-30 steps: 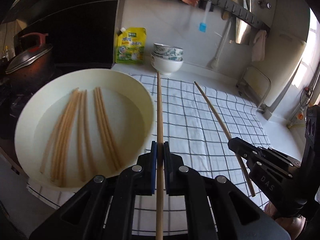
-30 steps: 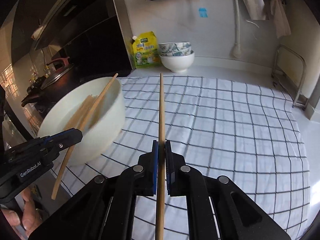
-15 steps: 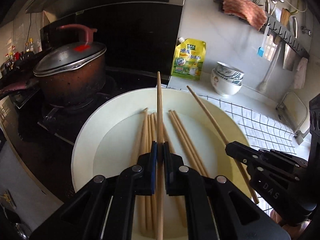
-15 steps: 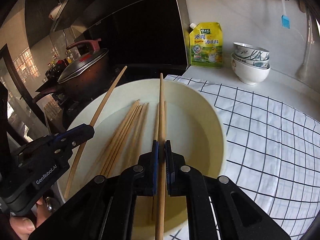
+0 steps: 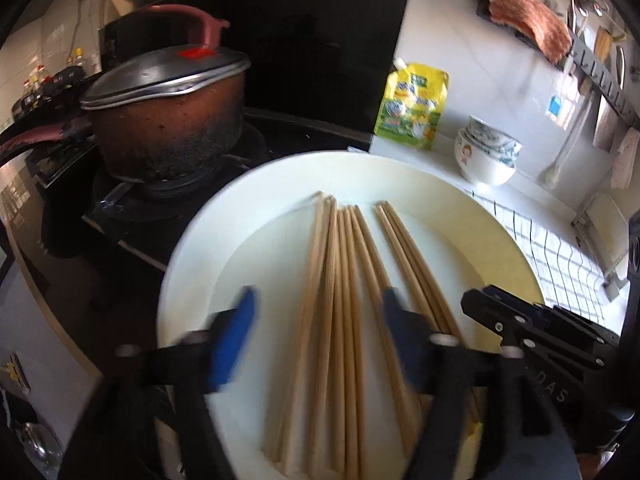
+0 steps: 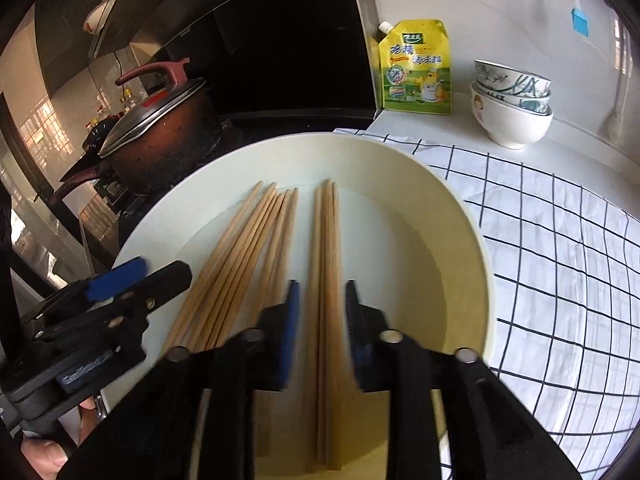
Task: Organize utensils
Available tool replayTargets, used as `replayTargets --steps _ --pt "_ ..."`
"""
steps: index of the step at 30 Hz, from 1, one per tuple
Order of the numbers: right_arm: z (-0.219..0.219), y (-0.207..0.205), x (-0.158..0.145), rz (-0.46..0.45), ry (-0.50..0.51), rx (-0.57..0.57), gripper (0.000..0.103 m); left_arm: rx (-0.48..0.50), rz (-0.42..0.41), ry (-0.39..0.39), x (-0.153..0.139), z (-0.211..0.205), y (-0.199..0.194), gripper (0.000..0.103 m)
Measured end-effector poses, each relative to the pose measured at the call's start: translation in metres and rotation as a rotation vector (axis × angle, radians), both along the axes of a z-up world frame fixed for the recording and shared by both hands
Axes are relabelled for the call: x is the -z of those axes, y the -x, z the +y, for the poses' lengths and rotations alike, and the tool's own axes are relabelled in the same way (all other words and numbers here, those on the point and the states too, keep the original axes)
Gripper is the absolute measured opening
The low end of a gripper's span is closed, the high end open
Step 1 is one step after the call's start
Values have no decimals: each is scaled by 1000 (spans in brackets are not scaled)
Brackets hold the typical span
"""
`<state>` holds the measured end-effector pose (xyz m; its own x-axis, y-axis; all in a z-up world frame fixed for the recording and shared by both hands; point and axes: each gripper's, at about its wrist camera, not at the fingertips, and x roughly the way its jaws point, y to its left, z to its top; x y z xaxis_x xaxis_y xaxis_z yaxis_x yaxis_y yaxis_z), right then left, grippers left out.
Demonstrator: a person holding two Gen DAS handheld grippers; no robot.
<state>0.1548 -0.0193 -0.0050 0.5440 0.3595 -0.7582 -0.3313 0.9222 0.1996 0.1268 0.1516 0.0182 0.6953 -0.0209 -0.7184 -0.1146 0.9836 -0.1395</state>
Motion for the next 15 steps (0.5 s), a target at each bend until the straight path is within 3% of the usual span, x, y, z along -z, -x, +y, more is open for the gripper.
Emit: replayTargets --steps 4,10,15 --pt "-5 8 -3 -15 4 13 27 -23 -6 3 -2 7 9 72" --pt "-11 22 -8 -48 8 32 41 -48 -16 -22 -7 12 22 77" --pt "-15 34 -14 -84 10 50 64 -77 -50 -45 -16 16 36 91"
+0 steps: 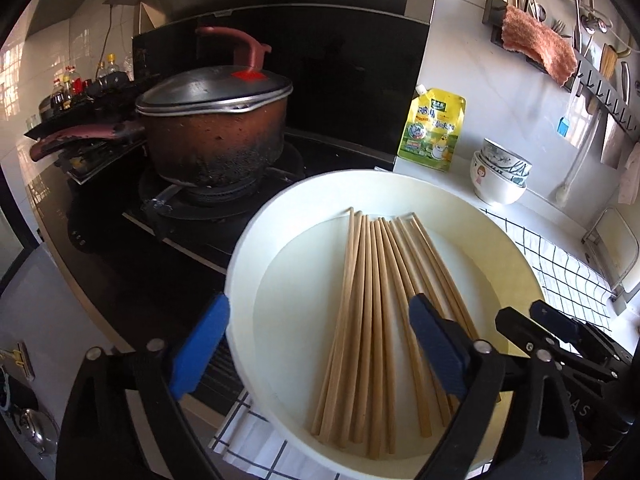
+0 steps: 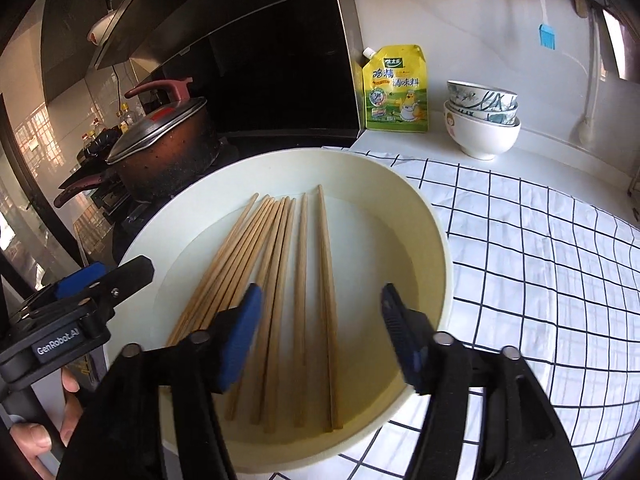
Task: Organize utensils
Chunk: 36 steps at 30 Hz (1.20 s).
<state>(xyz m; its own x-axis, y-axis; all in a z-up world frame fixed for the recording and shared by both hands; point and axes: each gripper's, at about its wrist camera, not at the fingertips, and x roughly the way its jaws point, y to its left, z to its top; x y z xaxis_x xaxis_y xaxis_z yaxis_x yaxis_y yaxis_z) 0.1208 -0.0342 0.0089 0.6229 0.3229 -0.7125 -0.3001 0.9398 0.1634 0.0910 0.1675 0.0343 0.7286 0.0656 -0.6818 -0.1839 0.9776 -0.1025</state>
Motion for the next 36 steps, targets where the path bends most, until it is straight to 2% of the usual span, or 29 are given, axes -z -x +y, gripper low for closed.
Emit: replayTargets --steps 3,12,36 --pt "-2 6 -3 -24 18 19 70 -10 -11 -27 -5 -1 5 96" --pt "-2 17 -9 -55 34 35 79 -23 -4 -52 -12 -3 15 97" --pt "-9 35 -23 -72 14 54 79 -37 -9 -70 -21 -6 32 97"
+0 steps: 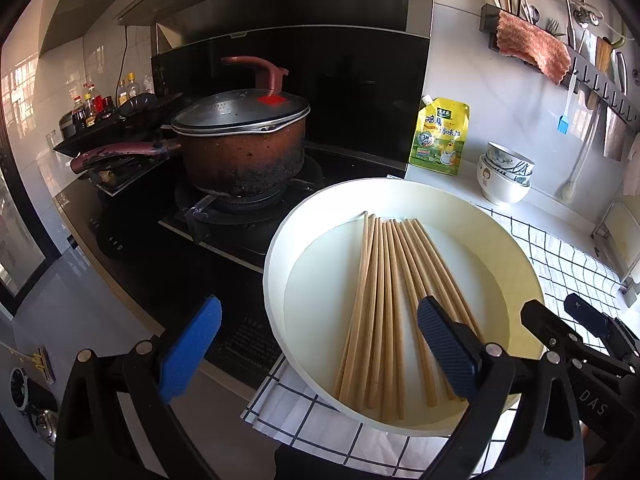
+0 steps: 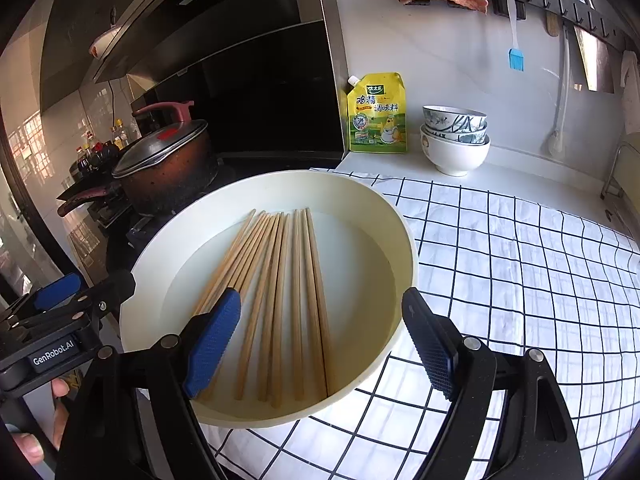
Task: Organize utensils
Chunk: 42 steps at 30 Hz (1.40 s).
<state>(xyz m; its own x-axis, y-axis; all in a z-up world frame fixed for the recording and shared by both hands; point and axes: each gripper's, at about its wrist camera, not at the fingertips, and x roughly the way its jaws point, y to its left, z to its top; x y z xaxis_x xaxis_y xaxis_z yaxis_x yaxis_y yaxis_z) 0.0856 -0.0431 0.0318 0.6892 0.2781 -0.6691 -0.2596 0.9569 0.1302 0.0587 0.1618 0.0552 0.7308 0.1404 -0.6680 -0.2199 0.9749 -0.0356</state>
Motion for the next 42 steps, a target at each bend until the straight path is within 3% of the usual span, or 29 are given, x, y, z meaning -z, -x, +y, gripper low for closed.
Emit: replayTargets --steps 42 --pt "-4 15 -8 -41 39 17 79 16 -11 -22 -9 -9 11 97"
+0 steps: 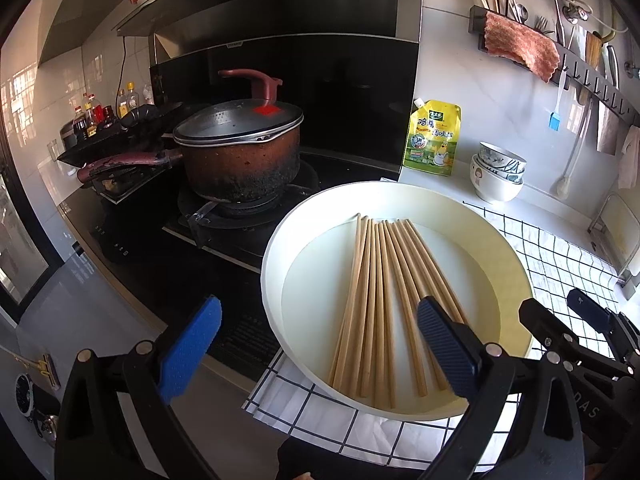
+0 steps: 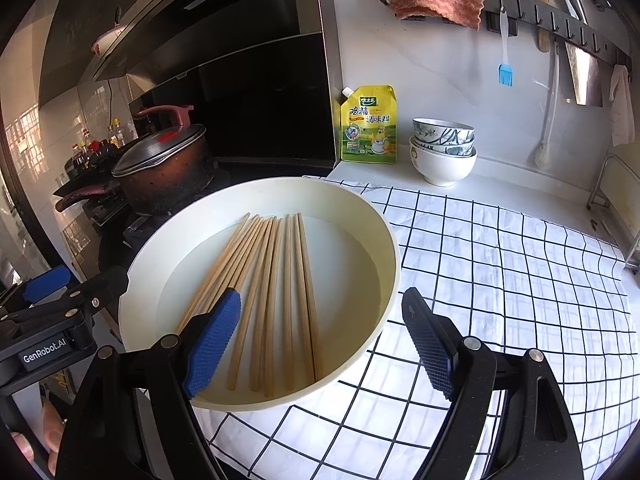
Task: Organize utensils
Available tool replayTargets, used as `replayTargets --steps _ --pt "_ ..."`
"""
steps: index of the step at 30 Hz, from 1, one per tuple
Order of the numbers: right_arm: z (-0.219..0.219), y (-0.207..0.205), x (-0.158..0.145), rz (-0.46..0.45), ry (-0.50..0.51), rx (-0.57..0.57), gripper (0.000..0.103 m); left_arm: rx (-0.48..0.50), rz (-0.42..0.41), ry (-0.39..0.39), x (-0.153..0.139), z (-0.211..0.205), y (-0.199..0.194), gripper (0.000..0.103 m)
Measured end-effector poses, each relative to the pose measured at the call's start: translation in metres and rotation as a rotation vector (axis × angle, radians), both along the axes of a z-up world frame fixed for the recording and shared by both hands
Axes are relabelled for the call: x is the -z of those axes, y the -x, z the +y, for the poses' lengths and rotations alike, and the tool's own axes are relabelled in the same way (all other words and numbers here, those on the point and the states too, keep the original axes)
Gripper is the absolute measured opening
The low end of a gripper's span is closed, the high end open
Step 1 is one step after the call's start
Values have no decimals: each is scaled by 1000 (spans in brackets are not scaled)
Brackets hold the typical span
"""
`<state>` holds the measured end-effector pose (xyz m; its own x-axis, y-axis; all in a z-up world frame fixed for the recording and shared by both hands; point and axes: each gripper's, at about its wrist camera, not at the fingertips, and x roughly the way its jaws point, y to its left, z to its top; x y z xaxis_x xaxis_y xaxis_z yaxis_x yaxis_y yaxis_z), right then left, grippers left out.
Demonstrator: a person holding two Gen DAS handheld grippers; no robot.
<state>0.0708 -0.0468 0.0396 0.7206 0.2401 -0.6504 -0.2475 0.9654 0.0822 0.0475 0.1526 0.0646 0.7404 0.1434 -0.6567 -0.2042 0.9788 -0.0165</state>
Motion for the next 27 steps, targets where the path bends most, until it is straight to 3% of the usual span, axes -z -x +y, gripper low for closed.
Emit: replayTargets --steps 18,27 --pt "-1 2 0 1 -5 -3 79 20 -8 28 0 -1 1 97" --pt "-5 4 -1 -1 -12 -1 79 -4 -17 -23 -1 -4 3 97"
